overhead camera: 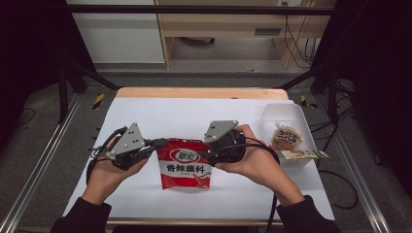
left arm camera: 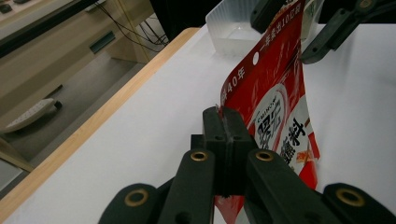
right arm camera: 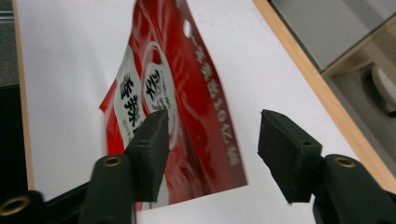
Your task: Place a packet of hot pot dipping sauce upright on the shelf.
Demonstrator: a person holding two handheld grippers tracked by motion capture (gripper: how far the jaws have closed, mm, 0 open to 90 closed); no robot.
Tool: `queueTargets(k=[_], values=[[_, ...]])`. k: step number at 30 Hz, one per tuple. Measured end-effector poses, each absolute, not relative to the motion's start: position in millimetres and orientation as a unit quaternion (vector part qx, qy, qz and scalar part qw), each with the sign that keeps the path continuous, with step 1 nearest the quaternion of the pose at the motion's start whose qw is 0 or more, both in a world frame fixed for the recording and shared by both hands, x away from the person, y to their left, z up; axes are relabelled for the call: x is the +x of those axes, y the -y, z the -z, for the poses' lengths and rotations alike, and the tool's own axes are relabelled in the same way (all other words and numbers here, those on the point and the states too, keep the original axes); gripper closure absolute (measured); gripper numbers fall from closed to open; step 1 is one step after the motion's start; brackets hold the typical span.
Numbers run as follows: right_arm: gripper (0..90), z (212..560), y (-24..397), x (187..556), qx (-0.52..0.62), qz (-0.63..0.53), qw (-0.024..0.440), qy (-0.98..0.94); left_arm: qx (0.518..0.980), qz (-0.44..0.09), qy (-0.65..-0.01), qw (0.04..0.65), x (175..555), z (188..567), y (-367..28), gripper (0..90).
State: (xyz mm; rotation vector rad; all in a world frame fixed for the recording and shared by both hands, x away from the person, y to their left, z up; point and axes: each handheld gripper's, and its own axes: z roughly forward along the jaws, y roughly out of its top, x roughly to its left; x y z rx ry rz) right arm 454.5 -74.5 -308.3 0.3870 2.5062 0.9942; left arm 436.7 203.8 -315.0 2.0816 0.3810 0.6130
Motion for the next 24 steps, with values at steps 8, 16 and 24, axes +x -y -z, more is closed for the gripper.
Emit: queueTargets(k=[8,16,24], values=[[62.9,317.9,67.9,459.2,0.129,-0.339,0.152,-0.919,0.839,-0.249,-0.149,0.459,434.4,310.3,-203.7,90.0],[88.4,318.5,61.5,462.8,0.126,-0.323,0.150,-0.926,0.840,-0.245,-0.149,0.460,434.2,308.1,-203.5,90.0],[89.9,310.8,61.0,461.9,0.112,-0.318,0.179,-0.924,0.837,-0.235,-0.168,0.464,433.1,315.1,-219.1,64.5]])
